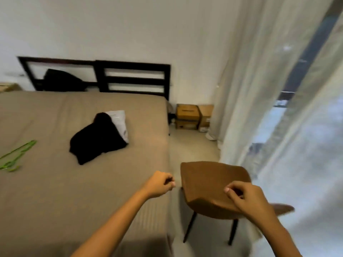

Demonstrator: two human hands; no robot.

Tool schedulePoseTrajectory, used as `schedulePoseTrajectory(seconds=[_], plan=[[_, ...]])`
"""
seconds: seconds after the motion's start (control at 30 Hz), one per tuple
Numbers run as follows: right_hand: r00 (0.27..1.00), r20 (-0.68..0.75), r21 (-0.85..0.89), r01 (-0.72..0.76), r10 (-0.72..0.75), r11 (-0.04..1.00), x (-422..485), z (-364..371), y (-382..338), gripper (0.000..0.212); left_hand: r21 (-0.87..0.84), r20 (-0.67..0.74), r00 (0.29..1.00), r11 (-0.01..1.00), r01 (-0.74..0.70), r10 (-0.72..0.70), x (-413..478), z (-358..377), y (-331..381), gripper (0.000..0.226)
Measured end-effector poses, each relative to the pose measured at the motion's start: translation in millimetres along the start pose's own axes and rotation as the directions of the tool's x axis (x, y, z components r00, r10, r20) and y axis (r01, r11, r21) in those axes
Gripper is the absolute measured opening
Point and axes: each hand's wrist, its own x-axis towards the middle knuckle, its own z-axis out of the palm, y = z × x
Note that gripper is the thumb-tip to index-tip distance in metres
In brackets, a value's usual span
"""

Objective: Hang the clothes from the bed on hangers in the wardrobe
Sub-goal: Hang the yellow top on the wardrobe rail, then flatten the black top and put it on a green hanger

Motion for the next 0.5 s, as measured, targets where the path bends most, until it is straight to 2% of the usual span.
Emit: schedulePoseTrajectory(seconds=[0.13, 0.27, 0.4, 0.5], plan=[[0.967, 0.223, -0.108, 0.146, -0.12, 0.983, 114.7, 67.9, -33.5, 0.01, -0.123, -0.068, 0.965, 0.962, 0.244, -0.253, -2.0, -29.0, -102.4, 0.012], [0.89, 0.438, -0.197, 0.232, -0.126, 0.953, 194.9, 138.9, -73.5, 0.014, -0.244, -0.131, 0.892, 0.886, 0.395, -0.433, -20.5, -54.9, -169.1, 0.027], [0.812, 0.568, -0.2, 0.295, -0.135, 0.934, 245.0, 207.2, -127.3, 0.004, -0.338, -0.154, 0.825, 0.814, 0.473, -0.543, -32.5, -81.1, -229.1, 0.027], [0.803, 0.582, -0.166, 0.275, -0.131, 0.947, 273.1, 259.2, -170.1, 0.018, -0.393, -0.166, 0.803, 0.785, 0.478, -0.572, -34.0, -102.1, -278.9, 0.022]])
